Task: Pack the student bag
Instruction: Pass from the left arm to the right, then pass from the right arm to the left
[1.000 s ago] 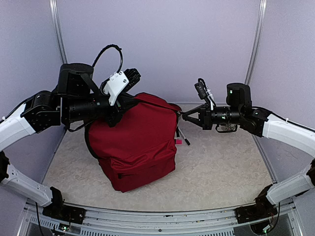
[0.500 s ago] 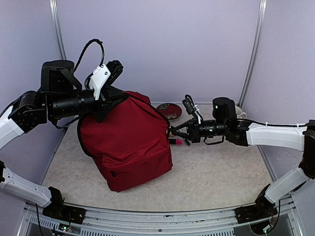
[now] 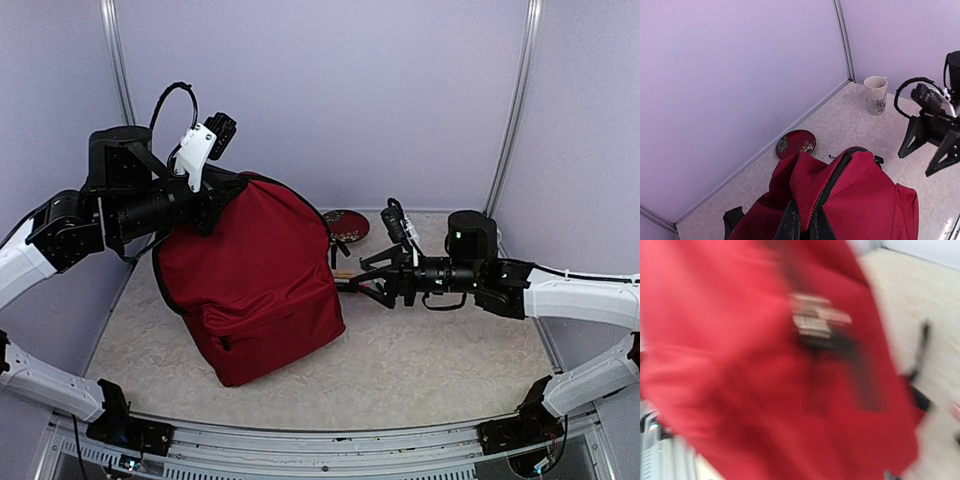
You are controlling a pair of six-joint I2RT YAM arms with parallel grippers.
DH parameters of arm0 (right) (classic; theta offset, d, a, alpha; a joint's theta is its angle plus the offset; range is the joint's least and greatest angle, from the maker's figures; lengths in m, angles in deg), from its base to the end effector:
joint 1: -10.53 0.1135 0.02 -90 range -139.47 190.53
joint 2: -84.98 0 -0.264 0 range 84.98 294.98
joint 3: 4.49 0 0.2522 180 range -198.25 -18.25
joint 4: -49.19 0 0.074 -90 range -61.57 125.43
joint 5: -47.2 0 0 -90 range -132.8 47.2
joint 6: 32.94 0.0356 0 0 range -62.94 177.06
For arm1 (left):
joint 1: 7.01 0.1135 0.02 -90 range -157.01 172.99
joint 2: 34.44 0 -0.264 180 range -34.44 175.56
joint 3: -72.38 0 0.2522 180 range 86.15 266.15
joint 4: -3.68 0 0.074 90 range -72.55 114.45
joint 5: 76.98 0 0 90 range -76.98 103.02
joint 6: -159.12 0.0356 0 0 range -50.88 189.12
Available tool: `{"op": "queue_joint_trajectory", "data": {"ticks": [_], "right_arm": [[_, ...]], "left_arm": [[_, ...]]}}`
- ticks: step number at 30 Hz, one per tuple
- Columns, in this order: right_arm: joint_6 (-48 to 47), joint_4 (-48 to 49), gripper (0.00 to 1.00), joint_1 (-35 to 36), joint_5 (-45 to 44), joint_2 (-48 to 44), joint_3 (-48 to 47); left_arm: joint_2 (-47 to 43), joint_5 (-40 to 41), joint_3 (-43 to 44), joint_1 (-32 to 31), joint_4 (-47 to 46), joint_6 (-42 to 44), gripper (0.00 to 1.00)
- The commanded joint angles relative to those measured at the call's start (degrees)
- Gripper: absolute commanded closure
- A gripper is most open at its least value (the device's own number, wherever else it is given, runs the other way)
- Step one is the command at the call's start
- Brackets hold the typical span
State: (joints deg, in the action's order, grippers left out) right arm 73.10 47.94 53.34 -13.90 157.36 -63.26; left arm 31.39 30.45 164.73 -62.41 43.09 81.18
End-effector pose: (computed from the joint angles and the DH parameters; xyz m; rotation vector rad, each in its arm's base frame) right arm 0.1987 0.2076 0.2788 -0.8174 1.7857 1.1604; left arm 0.1467 -0.1938 0.4429 0.8076 1.6012 -0.2703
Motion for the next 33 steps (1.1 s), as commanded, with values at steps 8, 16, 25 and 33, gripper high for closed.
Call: {"op": "queue_joint_trajectory", "data": {"ticks": [8, 16, 25, 33], "right_arm": [[-2.1, 7.1, 0.09, 9.5, -5.3, 11.3, -8.0], [0.8, 14.1, 1.00, 9.4, 0.2, 15.1, -8.3], [2.1, 10.1, 1.00, 4.2, 0.4, 11.4, -8.2], [-3.1, 1.5, 1.00, 1.6, -0.9, 10.4, -10.3]], "left_arm": [[-3.8, -6.0, -2.6, 1.2, -7.6, -2.5, 1.00], [-2.8, -9.6, -8.1, 4.6, -11.4, -2.0, 1.00], [-5.9, -10.0, -22.3, 4.8, -18.7, -3.2, 0.16], [-2.6, -17.3, -23.7, 7.3, -17.2, -8.1, 0.01]]}}
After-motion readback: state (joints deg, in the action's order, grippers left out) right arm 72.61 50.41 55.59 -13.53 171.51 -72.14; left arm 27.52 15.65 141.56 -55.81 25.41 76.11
